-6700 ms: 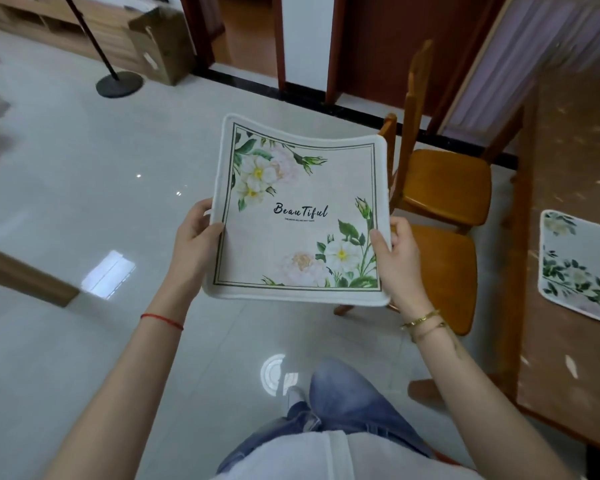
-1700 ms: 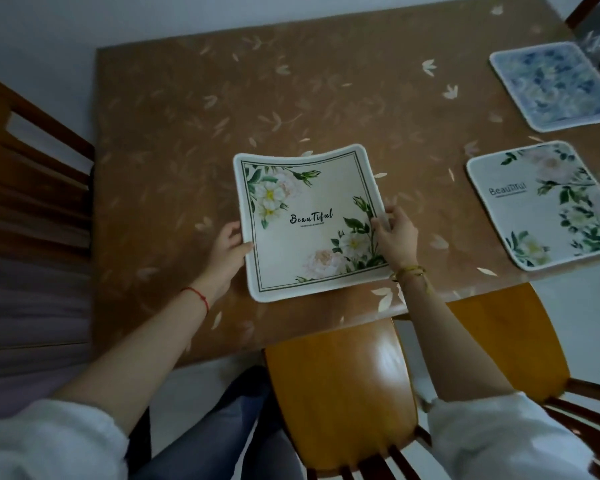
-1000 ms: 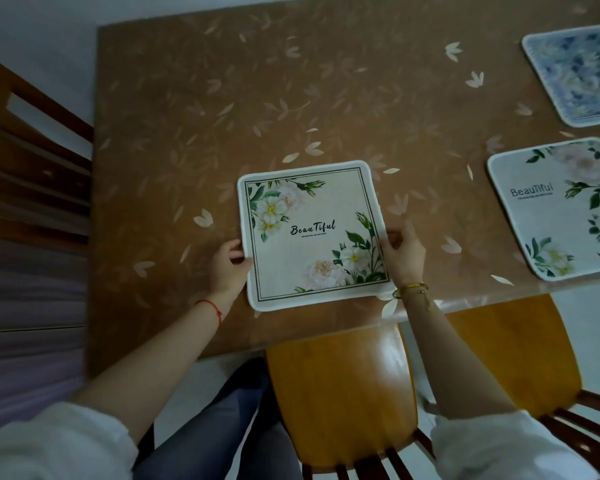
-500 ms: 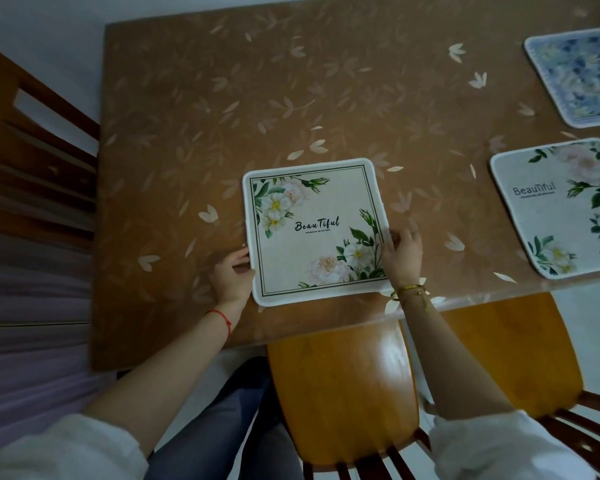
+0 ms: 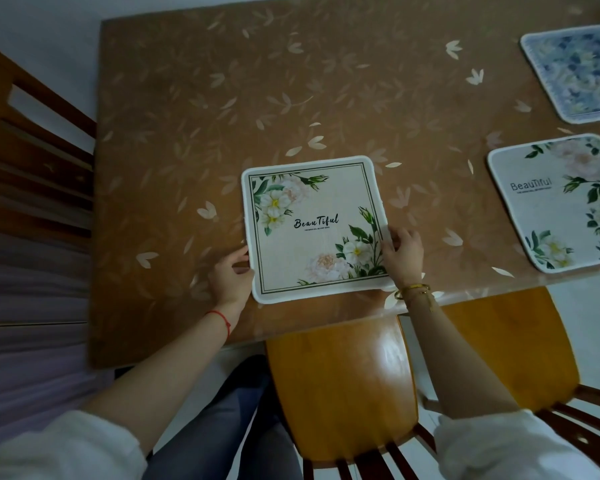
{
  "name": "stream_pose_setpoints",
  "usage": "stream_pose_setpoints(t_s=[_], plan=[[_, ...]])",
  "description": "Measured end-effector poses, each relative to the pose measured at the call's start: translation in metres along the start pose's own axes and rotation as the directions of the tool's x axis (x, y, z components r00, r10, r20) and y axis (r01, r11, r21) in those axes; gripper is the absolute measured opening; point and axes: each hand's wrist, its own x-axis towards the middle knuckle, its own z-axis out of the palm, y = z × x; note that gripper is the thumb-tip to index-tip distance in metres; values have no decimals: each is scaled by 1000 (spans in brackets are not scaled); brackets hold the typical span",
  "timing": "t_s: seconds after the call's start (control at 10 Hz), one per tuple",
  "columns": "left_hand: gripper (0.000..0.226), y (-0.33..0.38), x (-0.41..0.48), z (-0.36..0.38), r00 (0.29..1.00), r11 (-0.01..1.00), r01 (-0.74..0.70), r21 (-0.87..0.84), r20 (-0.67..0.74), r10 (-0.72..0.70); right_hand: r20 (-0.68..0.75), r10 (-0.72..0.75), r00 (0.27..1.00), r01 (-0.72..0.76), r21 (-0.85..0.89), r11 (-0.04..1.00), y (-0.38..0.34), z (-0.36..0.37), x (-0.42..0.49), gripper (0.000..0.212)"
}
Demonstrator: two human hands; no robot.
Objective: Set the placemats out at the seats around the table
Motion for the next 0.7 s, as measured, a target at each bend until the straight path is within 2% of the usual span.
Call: stream_pose_setpoints(t_s=[0.4, 0.5, 0.7], plan=[[53, 2, -5, -5, 998, 999, -43, 19, 36, 42, 33, 46, 998, -47, 39, 998, -11, -4, -10, 46], [48, 8, -6, -9, 998, 998, -62, -16, 28, 63, -67, 43, 997, -35, 110, 993, -16, -10, -15, 37], [41, 36, -23, -38, 978, 970, -159, -183, 107, 180, -115, -60, 992, 86, 237, 968, -40, -28, -42, 28]])
